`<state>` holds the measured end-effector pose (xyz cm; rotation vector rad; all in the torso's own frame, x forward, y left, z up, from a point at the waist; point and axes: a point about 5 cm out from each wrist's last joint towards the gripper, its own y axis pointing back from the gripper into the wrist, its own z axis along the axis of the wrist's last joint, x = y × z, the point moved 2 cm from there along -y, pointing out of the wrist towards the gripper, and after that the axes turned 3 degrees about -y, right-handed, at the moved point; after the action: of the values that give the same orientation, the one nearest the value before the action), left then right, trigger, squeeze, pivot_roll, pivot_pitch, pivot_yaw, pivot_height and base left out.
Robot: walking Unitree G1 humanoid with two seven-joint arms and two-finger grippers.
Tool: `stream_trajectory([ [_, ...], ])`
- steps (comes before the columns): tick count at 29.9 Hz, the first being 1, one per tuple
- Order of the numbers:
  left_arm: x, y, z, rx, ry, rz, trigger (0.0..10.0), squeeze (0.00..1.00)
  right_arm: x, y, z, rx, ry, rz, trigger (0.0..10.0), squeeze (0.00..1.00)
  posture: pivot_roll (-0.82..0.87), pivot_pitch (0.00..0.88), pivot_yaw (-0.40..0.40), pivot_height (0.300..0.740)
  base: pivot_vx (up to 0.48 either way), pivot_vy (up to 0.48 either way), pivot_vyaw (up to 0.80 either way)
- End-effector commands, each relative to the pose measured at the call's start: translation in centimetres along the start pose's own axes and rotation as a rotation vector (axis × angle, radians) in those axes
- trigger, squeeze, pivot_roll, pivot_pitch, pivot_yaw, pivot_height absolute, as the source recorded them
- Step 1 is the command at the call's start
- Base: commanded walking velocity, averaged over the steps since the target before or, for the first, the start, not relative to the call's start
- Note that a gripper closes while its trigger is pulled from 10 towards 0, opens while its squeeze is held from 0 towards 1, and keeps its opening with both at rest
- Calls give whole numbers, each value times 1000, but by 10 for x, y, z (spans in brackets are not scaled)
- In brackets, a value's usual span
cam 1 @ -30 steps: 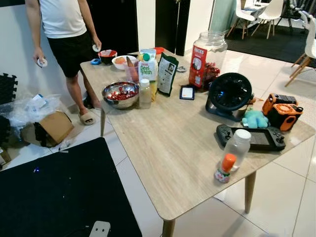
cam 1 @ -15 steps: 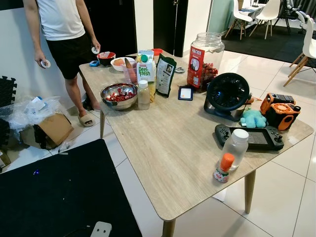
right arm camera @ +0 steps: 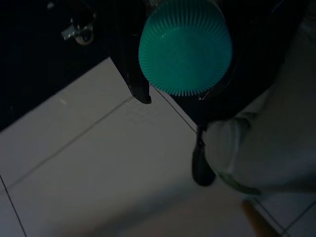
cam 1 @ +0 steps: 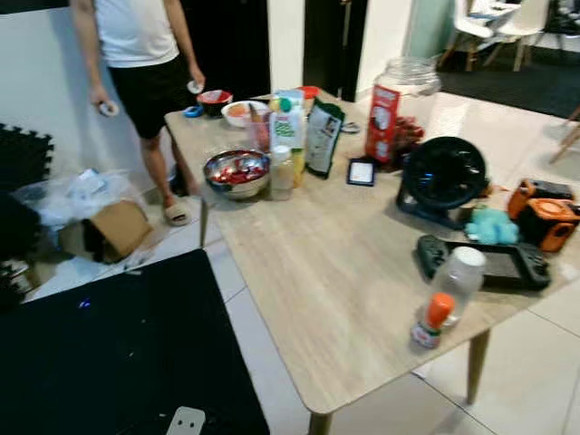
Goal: Restocking fridge
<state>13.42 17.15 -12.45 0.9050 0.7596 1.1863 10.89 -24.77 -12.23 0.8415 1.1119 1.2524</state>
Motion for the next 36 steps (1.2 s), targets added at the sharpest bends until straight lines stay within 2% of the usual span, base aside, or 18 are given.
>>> stream_trajectory([
  [1, -3, 0, -1, 2, -2, -3, 10000, 0, 2, 0, 2, -3, 12, -1, 10000, 0, -48, 0, 11, 740, 0, 0, 769],
  [13, 0, -1, 2, -3, 35, 12, 10000, 0, 0, 0, 7, -16, 40, -9, 10000, 0, -49, 0, 5, 740, 0, 0, 75],
  [24, 1, -1, 1, 12, 12, 19, 10000, 0, 0, 0, 9, -16, 56, -6, 10000, 0, -47, 0, 7, 740, 0, 0, 0],
  [36, -2, -1, 0, 17, 10, 15, 10000, 0, 1, -1, 10, -16, 58, -4, 10000, 0, -52, 0, 5, 740, -252, 0, 0],
])
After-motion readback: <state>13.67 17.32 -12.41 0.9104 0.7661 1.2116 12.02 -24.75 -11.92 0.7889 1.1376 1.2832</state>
